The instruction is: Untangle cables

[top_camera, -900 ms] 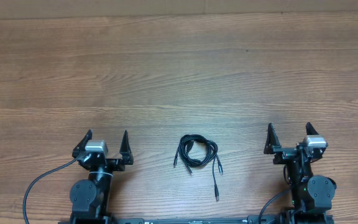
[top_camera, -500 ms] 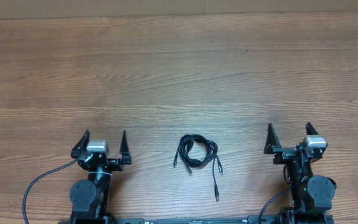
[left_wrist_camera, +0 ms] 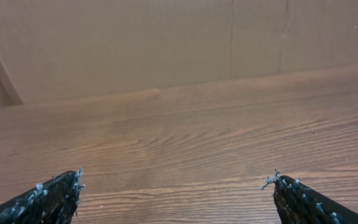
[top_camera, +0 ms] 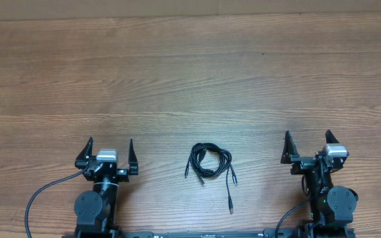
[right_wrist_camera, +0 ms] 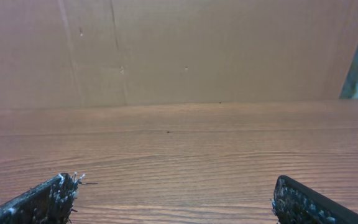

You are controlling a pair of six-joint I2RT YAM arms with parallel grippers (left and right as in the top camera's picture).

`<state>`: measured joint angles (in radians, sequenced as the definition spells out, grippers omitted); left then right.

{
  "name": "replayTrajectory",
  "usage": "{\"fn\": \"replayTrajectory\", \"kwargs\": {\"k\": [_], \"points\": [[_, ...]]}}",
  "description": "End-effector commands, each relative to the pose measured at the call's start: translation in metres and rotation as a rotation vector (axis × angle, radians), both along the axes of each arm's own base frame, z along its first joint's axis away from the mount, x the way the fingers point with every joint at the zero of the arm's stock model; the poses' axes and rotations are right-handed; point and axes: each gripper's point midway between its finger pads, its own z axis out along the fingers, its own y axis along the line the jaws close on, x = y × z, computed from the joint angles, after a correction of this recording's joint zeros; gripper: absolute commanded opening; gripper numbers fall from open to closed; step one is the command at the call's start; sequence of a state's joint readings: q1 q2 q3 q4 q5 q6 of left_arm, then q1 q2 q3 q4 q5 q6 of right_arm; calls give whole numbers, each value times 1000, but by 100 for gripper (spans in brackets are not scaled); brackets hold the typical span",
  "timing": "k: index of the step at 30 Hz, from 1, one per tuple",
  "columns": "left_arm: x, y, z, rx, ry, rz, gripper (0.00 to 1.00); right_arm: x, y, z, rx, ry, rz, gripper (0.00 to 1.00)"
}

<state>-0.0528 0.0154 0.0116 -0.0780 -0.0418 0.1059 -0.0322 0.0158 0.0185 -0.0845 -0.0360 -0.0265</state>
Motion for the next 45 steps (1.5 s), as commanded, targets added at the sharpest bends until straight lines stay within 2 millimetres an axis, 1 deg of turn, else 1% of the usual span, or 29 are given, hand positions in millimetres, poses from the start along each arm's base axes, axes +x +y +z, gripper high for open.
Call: {"fn": "replayTrajectory", "kwargs": {"k": [1, 15, 20, 24, 26, 31, 40, 45], "points": [[0, 3, 1, 19, -10, 15, 99, 1, -3, -5, -1, 9, -14, 100], [0, 0, 1, 3, -11, 0, 100, 1, -3, -5, -1, 9, -14, 100], [-2, -22, 1, -92, -5, -122, 100, 1, -3, -5, -1, 9, -14, 100], [-3, -26, 2, -192, 4, -138, 99, 1, -3, -5, -1, 9, -14, 100], [-4, -32, 4, -212, 8, -171, 99, 1, -3, -5, -1, 9, -14, 100], [-10, -43, 18, -217, 6, -241, 99, 1, -3, -5, -1, 9, -14, 100], [-26, -45, 55, -218, 16, -257, 100, 1, -3, -5, -1, 9, -14, 100], [-38, -55, 65, -227, 60, -315, 100, 1, -3, -5, -1, 9, -14, 100]]}}
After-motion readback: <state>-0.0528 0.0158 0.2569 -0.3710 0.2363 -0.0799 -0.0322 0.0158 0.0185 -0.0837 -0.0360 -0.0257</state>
